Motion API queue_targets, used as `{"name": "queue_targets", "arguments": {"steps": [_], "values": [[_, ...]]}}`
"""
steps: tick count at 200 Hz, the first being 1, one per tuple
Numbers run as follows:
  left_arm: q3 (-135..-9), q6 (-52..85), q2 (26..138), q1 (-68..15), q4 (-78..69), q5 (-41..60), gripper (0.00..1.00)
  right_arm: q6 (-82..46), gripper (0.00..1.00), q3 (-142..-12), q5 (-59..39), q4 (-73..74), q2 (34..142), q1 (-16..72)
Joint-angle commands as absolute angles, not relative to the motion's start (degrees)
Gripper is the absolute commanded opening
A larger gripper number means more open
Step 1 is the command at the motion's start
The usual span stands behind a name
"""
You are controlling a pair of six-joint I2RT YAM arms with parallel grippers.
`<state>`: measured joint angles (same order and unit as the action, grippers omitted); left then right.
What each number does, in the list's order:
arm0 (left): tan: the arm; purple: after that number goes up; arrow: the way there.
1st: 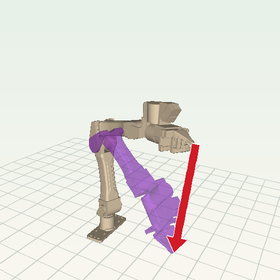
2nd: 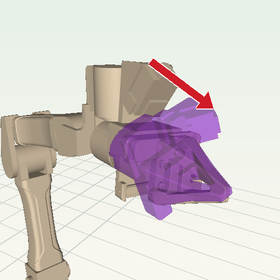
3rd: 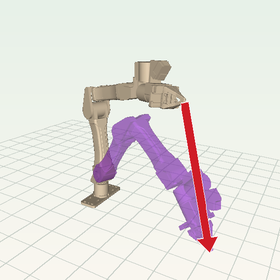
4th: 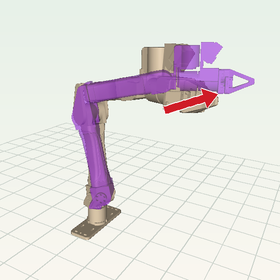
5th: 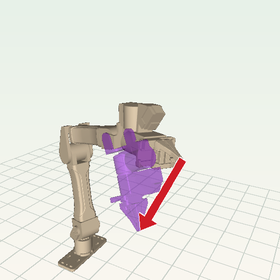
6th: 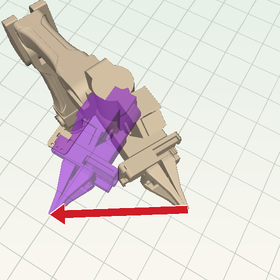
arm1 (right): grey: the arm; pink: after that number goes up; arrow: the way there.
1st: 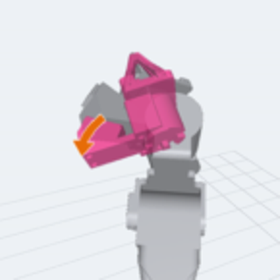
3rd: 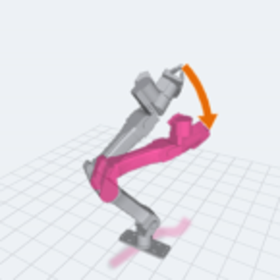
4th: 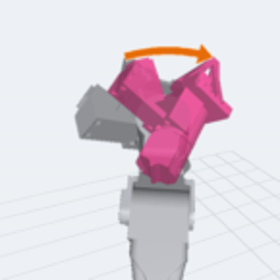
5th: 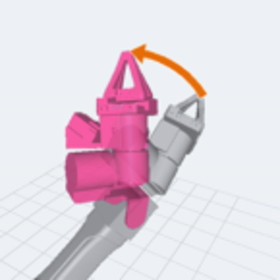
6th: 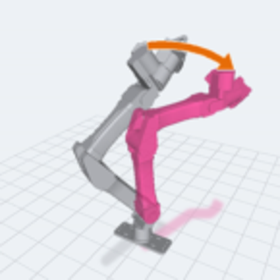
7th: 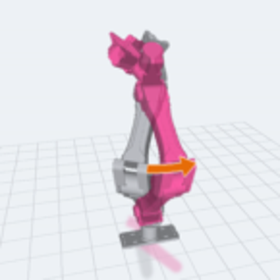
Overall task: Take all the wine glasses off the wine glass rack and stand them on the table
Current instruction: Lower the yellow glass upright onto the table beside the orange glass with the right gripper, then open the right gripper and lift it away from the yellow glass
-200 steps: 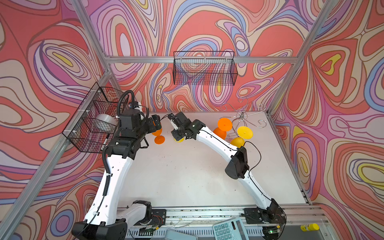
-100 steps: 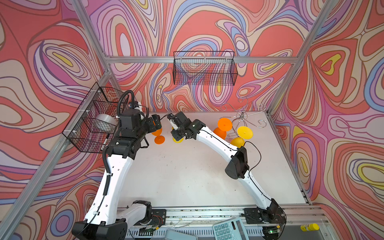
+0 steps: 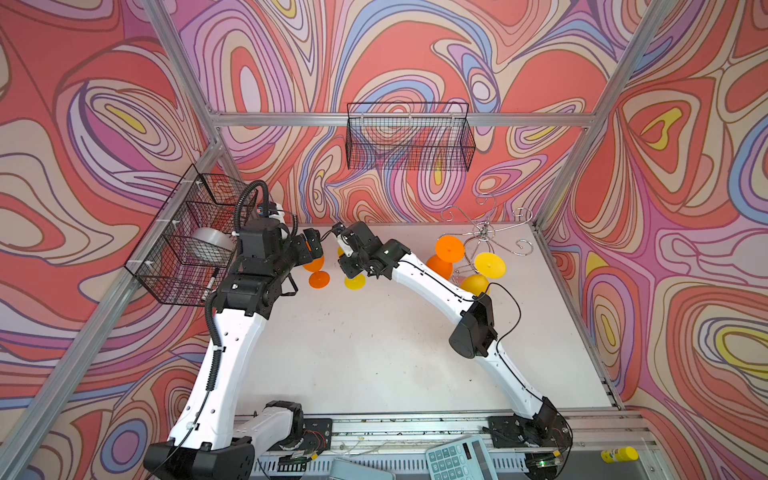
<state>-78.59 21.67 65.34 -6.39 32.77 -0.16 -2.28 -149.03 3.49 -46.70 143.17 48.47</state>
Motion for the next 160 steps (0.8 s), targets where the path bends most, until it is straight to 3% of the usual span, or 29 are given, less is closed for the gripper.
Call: {"name": "queue_targets", "arguments": {"steps": [1,41,95,160], "values": [[-78.90,21.53,65.18,-6.50,32.51,-1.11,0.92,-2.86,0.38,-148.29,2.05,-41.67,142.56,48.52],[-81.54,21.96,65.08,-6.50,34.54,-1.85,0.97,-3.98,0.57,-145.41,3.13,-35.97,136.94,48.56],[-90.81,24.06,65.32,-6.50,39.90,0.20,1.00,-5.76,0.70,-136.40,7.06,-29.53,124.88,48.60],[-92.31,26.31,63.60,-6.50,41.76,5.79,0.99,-7.18,0.73,-129.90,13.38,-27.96,108.17,48.68]]}}
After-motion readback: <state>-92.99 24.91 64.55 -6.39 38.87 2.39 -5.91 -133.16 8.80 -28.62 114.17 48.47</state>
